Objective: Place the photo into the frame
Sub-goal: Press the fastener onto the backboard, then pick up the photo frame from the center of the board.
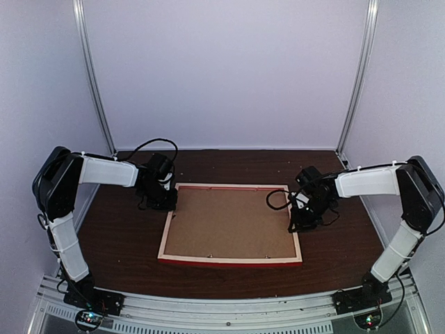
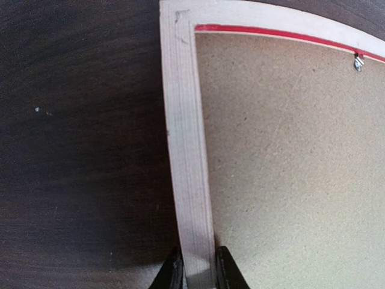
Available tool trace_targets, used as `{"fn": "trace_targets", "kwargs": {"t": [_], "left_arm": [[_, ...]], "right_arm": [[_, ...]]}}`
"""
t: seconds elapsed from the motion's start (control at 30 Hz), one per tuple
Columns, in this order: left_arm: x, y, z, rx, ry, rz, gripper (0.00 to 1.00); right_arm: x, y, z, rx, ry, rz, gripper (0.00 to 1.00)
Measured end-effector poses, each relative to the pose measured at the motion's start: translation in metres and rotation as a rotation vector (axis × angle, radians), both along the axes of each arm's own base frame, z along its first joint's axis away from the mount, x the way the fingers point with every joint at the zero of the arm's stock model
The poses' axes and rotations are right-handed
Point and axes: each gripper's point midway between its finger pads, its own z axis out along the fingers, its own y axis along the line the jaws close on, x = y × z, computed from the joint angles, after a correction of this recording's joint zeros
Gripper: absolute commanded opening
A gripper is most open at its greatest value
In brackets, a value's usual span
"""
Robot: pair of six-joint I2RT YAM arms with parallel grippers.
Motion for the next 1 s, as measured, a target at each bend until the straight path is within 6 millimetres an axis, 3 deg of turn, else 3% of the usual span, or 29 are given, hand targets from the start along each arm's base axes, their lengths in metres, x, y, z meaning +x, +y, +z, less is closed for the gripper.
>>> {"fn": "trace_targets", "kwargs": {"t": [0.07,0.2,0.37,0.63,0.83,1.0], "left_arm": [[0.0,0.0,0.0,0.0,0.0,-0.001,0.24],[0.001,0.002,0.0,0.012,-0.007,-0.005,0.46],[0.0,0.004,-0.001,0.027,-0.004,-0.011,0.64],[0.002,0.003,0.009,0.023,-0.024,-0.017,0.71],[0.006,-0.001,0.043,-0.023,-0.116,-0.035,0.73],[-0.006,-0.006,0.066,-0.057,-0.195,-0.081,0.73]], "right_arm": [[0.001,0.0,0.0,0.011,0.004,0.004,0.31],[0.002,-0.002,-0.001,0.019,0.009,0.01,0.45],[0.001,-0.004,0.001,0.021,0.008,0.009,0.52],[-0.017,-0.005,0.01,0.045,-0.005,-0.017,0.5],[-0.034,-0.001,0.001,0.034,0.027,-0.026,0.41],[-0.037,0.0,-0.003,0.016,0.025,-0.055,0.3]]}}
